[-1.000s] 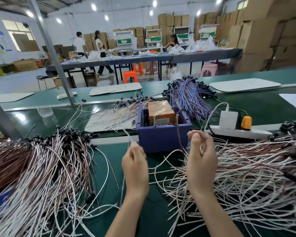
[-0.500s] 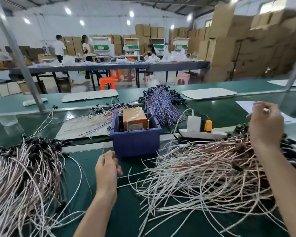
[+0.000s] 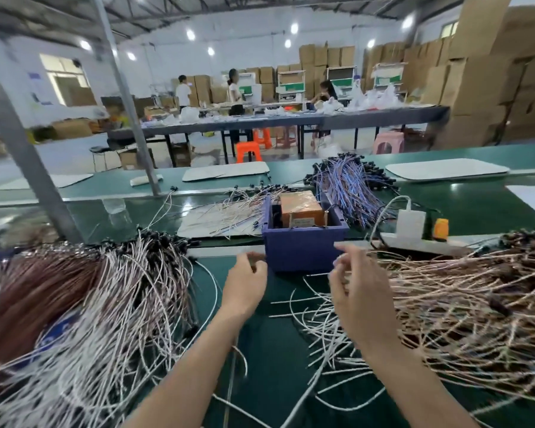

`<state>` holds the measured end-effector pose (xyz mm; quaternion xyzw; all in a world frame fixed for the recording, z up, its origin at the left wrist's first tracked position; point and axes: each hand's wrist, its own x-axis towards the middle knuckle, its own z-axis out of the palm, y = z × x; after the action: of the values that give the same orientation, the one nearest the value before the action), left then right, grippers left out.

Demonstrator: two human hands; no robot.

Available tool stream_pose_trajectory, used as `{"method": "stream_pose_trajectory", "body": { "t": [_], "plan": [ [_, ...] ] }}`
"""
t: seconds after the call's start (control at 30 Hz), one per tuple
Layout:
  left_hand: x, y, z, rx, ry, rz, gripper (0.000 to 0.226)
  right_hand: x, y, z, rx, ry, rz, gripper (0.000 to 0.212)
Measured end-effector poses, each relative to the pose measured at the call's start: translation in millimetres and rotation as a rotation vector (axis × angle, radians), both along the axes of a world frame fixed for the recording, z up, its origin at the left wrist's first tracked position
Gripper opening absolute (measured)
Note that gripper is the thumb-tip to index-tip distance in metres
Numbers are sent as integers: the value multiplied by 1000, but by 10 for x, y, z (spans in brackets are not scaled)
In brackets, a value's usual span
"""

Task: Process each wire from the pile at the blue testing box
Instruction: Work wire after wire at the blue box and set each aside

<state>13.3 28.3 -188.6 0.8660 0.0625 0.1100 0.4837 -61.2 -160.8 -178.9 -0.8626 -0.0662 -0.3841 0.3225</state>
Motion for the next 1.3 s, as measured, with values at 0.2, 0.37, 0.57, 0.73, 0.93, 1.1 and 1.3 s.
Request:
{"method": "stream_pose_trajectory", "body": {
  "t": [0.2, 0.37, 0.57, 0.73, 0.93, 1.1, 1.3],
  "plan": [
    [43, 590, 49, 876, 248, 87, 57, 5, 130, -352, -95, 113, -28, 38],
    [78, 629, 35, 845, 420, 205, 53, 17, 131, -361, -145, 58, -25, 35],
    [116, 452, 132, 858, 448, 143, 31, 24, 99, -396, -88, 50, -43, 33],
    [-35, 397, 390, 343, 152, 50, 22, 32, 89, -420, -47, -44, -38, 32],
    [-563, 35, 878, 338, 74, -568, 21, 16, 237, -324, -229, -339, 42, 66],
    [-794, -202, 1038, 660, 58, -833, 13, -66, 216, -352, -216, -302, 271, 55],
    [-769, -172, 1015, 785, -775, -222, 20, -64, 152, -329, -3, -183, 91, 43]
  ]
}}
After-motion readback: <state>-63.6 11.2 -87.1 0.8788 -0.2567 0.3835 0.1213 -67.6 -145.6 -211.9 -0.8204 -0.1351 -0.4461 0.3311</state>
